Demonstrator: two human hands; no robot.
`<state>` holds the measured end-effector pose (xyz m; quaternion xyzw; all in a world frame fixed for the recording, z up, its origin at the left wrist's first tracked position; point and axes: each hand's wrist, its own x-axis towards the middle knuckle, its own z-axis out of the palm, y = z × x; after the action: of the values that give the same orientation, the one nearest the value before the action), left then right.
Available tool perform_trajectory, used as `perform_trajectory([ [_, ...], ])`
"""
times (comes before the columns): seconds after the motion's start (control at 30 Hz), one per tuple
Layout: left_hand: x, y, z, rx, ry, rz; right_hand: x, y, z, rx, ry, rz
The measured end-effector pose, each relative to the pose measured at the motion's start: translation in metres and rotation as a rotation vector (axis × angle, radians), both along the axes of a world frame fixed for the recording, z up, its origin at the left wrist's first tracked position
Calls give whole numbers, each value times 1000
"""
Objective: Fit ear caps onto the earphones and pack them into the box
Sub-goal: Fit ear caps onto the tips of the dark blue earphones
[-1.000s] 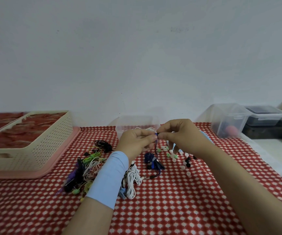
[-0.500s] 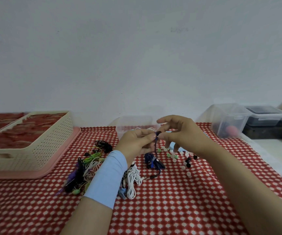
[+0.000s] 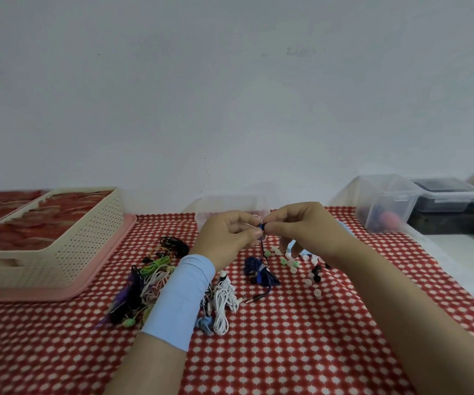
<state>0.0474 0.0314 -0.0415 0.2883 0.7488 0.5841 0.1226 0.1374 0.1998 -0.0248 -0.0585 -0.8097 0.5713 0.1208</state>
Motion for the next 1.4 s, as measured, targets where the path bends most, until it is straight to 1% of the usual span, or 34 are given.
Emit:
perform_trajectory([
  [0.07, 2, -1, 2, 58, -63, -17, 2, 4, 1, -116, -19, 38],
  [0.13, 2, -3, 3, 88, -88, -38, 3, 7, 1, -176, -51, 76],
  [0.43, 0, -3, -2, 12, 9, -76, -1, 10, -6, -210, -135, 111],
  [0.6, -2, -3, -2, -16, -5, -97, 0, 14, -5, -151, -139, 142],
  [0.73, -7, -5, -4, -119, 80, -75, -3, 7, -9, -63, -116, 80],
  [0.83, -10, -8, -4, -174, 113, -44, -7, 1, -14, 42, -118, 33],
  [0.9, -11, -9, -4, -235, 148, -11, -9, -3, -14, 172, -193, 7],
  [1.03, -12, -8, -9, -312, 165, 19, -12, -17, -20, 735, -454, -16],
  [1.07, -12, -8, -10, -334, 170, 19, -14, -22, -25, 834, -489, -34],
  [1.13, -10, -8, -10, -368, 182, 12, -16, -29, -30, 924, -500, -59],
  [1.2, -11, -9, -7, -389, 182, 1, -16, -27, -28, 894, -500, -30],
  [1.3, -16, -14, 4, -419, 228, 2, -13, -22, -10, 704, -469, 35],
  [1.4, -28, -16, 22, -302, 207, 9, -19, -16, 14, 580, -374, 22],
])
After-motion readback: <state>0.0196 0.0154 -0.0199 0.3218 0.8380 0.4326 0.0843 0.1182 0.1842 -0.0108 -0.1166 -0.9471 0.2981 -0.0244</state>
